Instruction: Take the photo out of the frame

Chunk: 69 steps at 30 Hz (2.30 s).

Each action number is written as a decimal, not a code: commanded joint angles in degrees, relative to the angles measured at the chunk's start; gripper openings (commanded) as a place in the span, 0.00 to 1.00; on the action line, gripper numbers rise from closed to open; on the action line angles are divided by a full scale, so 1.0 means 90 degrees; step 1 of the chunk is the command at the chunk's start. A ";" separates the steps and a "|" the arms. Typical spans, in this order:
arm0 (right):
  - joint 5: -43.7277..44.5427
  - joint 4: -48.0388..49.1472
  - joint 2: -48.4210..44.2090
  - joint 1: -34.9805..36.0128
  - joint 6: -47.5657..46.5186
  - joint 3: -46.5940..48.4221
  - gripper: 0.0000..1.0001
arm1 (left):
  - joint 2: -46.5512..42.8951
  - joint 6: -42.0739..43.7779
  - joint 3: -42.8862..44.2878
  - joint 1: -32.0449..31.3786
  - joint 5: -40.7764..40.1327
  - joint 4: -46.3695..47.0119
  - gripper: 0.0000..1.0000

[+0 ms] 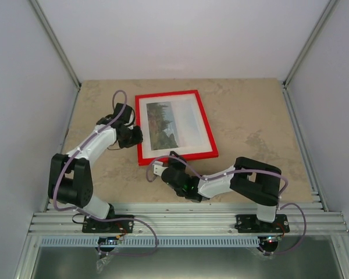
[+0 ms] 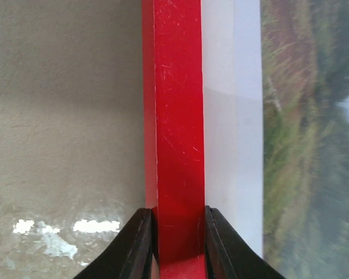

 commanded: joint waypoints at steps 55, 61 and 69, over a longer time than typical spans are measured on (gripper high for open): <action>-0.2752 -0.1212 -0.5506 -0.2487 1.0589 -0.1572 0.01 | -0.3060 -0.3724 -0.2875 0.1049 0.2974 0.4424 1.00; -0.2890 -0.1476 -0.5376 -0.2555 1.2220 -0.1914 0.00 | -0.2487 -0.4244 -0.3379 0.0519 0.2998 0.5533 1.00; -0.3142 -0.1410 -0.5465 -0.2711 1.3351 -0.2526 0.01 | -0.1524 -0.5305 -0.4031 0.0153 0.3183 0.7430 0.98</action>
